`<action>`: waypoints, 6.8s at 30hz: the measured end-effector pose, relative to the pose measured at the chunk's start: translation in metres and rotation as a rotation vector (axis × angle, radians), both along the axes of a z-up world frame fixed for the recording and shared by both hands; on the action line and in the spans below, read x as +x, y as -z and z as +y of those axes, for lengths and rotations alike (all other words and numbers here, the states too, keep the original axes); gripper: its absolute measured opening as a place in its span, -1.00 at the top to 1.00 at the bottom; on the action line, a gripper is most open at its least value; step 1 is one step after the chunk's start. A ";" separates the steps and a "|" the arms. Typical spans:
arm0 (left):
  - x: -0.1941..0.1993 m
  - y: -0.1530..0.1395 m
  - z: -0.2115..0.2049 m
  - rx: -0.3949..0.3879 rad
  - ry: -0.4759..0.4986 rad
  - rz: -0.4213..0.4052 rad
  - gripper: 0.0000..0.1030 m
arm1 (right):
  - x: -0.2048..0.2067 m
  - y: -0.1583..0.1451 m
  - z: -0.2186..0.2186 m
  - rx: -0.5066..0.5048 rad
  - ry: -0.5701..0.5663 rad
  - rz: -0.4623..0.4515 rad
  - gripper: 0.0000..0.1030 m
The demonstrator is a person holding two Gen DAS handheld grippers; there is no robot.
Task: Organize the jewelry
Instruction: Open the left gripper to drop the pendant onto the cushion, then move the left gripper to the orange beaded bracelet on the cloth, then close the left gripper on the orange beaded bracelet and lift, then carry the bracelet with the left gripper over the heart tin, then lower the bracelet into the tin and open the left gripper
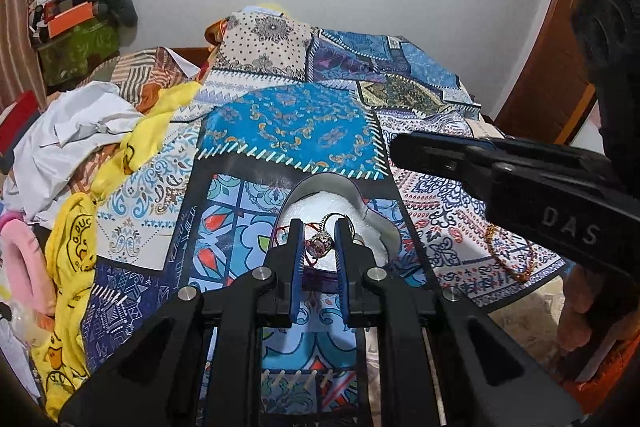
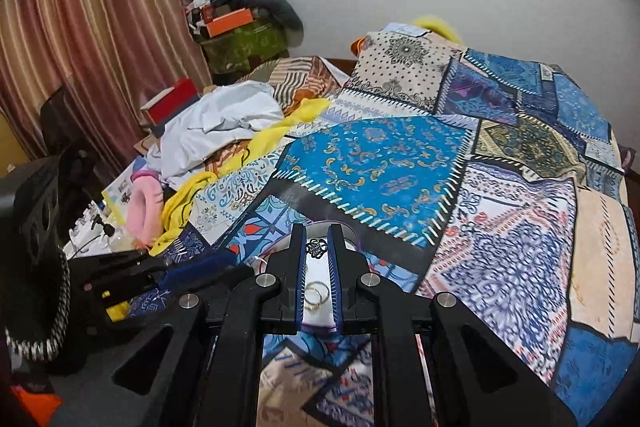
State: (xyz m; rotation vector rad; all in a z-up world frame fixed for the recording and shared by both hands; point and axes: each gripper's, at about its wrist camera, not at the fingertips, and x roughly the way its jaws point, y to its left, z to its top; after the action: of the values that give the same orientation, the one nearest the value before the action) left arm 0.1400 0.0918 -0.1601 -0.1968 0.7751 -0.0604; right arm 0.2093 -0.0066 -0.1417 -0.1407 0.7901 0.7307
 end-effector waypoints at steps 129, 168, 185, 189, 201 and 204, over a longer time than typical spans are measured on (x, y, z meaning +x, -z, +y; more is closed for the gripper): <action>0.002 -0.017 -0.082 0.003 0.121 -0.044 0.92 | 0.001 0.052 -0.106 -0.178 0.171 0.030 0.84; 0.006 -0.030 0.006 0.086 -0.078 -0.086 0.92 | -0.018 -0.017 -0.034 -0.003 0.052 -0.133 0.84; 0.038 0.023 0.009 0.068 -0.032 0.021 0.92 | 0.006 0.029 0.000 -0.028 -0.007 0.029 0.83; 0.045 0.030 0.009 0.060 -0.025 0.034 0.92 | 0.010 0.036 0.003 -0.030 -0.008 0.059 0.83; 0.041 0.021 0.008 0.062 -0.014 0.015 0.92 | 0.011 0.046 0.012 -0.060 -0.030 0.086 0.83; 0.037 0.012 0.008 0.065 -0.017 0.002 0.92 | 0.011 0.048 0.013 -0.071 -0.036 0.093 0.83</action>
State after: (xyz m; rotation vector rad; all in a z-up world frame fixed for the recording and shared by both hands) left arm 0.1769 0.0996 -0.1726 -0.1412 0.7758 -0.0191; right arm 0.2201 0.0063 -0.1898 -0.1866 0.9046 0.7476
